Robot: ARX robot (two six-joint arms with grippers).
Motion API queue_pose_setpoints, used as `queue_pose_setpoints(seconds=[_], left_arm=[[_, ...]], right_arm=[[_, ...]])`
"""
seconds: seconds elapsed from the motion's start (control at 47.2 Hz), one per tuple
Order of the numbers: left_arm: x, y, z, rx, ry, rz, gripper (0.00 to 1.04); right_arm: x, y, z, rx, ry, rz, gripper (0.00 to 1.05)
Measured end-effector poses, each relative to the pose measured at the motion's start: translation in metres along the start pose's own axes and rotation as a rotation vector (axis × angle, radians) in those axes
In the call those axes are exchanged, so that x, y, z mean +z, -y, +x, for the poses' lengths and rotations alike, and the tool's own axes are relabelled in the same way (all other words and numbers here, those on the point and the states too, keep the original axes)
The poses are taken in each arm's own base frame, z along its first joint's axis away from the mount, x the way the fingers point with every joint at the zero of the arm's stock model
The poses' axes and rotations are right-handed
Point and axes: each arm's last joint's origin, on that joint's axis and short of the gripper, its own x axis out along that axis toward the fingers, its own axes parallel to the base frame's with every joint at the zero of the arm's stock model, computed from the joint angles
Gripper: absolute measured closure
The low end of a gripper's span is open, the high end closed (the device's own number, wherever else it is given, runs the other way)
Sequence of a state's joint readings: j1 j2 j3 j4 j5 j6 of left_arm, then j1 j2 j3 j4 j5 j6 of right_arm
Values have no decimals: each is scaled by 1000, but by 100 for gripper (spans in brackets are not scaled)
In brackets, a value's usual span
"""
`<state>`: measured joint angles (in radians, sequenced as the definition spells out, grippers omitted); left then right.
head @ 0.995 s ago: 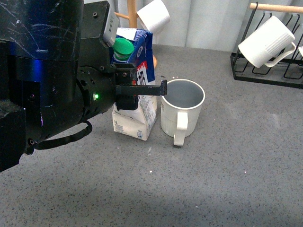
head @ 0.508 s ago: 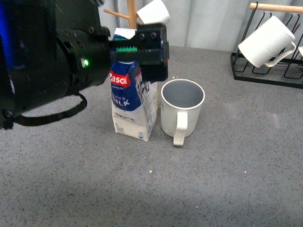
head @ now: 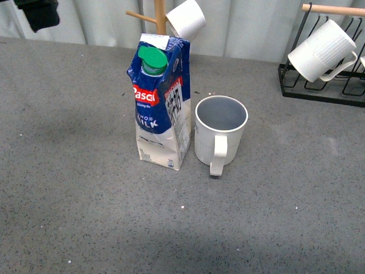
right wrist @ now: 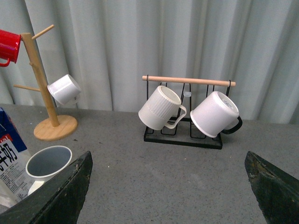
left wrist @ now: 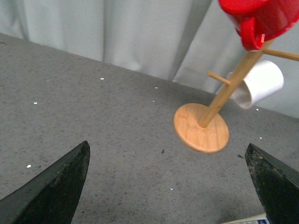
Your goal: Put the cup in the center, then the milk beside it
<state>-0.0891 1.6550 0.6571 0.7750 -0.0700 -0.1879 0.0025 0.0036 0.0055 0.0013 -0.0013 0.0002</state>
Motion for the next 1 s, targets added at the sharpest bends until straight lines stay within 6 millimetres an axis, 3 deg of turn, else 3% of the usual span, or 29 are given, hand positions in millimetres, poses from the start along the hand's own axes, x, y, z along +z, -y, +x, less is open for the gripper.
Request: queue_pose_setpoints(seconds=[0.064, 0.191, 0.487, 0.995], left_arm=[[0, -5, -3, 15, 43, 31, 11], [-10, -10, -33, -12, 225, 128, 39], [-26, -30, -94, 4, 217, 155, 99], [-39, -31, -150, -2, 209, 162, 101]], right_arm=[[0, 0, 0, 0, 0, 0, 9], [0, 0, 0, 0, 0, 0, 9], [0, 0, 0, 0, 0, 0, 9], [0, 0, 0, 0, 0, 0, 9]])
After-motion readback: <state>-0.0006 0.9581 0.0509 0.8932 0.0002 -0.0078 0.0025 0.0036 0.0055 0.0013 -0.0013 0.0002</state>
